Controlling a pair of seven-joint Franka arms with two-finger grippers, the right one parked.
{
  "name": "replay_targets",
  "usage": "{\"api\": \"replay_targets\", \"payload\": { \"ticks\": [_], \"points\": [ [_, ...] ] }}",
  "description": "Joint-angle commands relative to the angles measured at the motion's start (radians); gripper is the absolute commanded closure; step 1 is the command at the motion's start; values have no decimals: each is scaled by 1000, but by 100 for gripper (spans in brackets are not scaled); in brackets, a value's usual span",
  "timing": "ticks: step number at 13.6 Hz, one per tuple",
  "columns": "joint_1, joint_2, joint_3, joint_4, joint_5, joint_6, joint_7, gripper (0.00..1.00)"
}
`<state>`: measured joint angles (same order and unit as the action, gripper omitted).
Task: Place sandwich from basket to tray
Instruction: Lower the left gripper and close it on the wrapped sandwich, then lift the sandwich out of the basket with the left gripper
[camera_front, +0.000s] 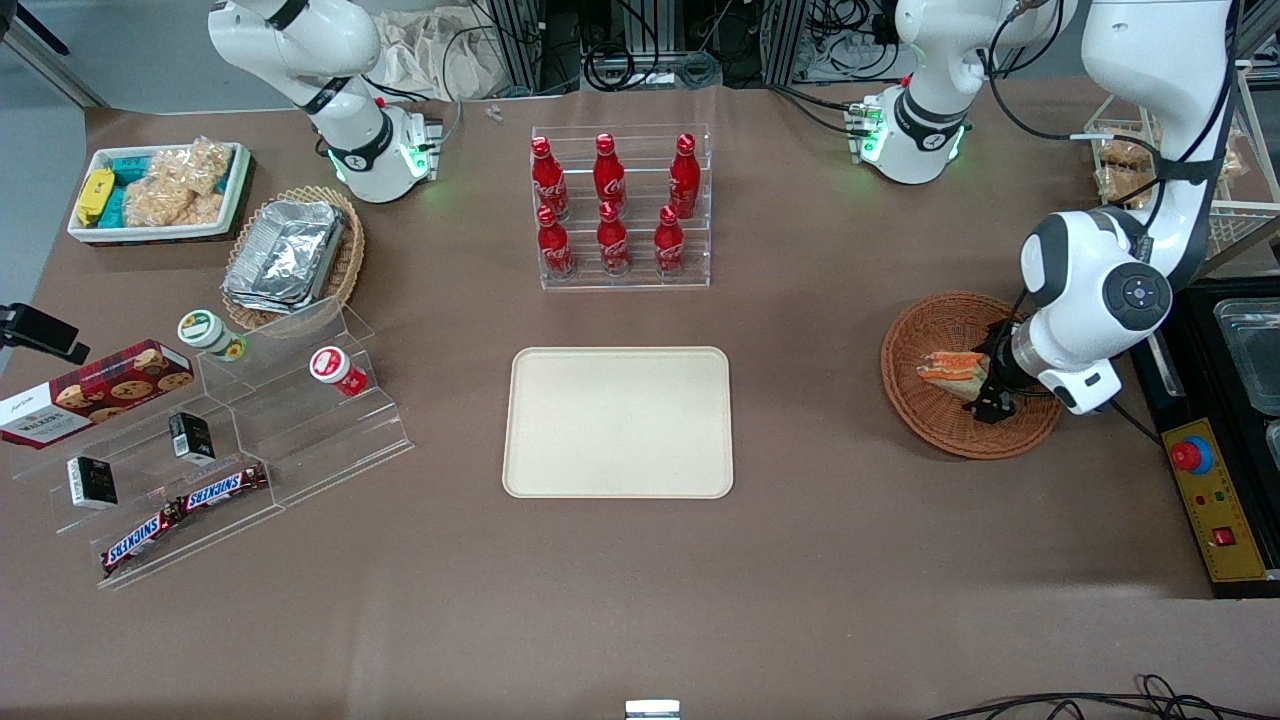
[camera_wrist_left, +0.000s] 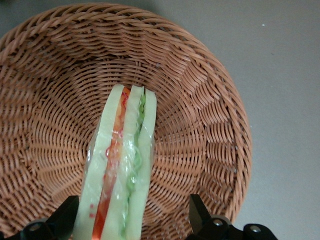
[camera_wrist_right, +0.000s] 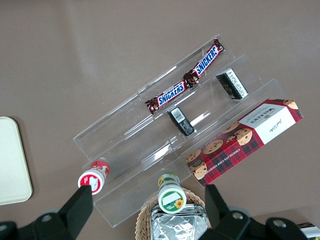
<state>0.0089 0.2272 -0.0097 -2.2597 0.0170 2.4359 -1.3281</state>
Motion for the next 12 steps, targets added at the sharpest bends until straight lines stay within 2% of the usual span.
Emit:
{"api": "replay_targets", "payload": {
  "ticks": [1, 2, 3, 4, 9, 12],
  "points": [
    [0, 7, 0, -17, 21, 43, -23, 13],
    [0, 7, 0, -17, 21, 43, -23, 30],
    [0, 7, 0, -15, 21, 43, -25, 61],
    [0, 6, 0, -17, 21, 43, -23, 100],
    [0, -14, -1, -1, 21, 26, -13, 100],
    [0, -52, -1, 90, 21, -160, 47, 100]
  ]
}}
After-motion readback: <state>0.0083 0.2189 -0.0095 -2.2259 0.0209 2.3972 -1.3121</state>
